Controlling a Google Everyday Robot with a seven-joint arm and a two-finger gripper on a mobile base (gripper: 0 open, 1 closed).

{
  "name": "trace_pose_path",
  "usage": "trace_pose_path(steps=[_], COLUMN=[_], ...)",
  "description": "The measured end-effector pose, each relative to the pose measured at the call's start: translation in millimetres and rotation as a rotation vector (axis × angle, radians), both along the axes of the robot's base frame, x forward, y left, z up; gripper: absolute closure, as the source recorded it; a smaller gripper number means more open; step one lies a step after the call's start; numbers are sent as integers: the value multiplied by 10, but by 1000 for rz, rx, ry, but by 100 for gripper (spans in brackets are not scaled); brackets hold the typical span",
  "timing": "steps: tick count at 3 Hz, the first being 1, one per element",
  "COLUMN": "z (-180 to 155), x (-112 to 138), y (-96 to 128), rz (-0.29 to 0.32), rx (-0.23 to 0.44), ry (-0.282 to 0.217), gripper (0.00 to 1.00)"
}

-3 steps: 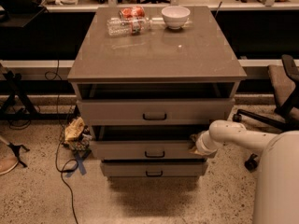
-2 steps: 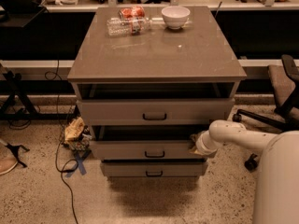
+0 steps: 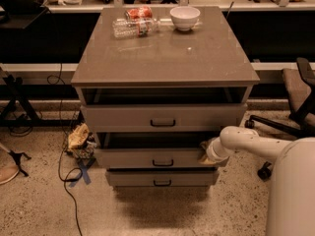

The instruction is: Open middle drawer

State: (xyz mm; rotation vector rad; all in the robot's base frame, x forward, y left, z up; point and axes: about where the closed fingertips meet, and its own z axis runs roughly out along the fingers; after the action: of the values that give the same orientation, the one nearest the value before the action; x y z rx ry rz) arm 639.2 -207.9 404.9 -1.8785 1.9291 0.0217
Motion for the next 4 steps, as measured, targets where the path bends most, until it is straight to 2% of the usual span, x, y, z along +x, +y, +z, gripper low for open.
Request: trace_pose_path(steps=[1,2,3,4], z=[1,1,57,81], x=[0,-1,-244,-436], y=[0,0,20,1], rz=[0,0,61,88], rx=[0,0,-66,-111], ry=[0,0,50,119], gripper=[4,0,0,0])
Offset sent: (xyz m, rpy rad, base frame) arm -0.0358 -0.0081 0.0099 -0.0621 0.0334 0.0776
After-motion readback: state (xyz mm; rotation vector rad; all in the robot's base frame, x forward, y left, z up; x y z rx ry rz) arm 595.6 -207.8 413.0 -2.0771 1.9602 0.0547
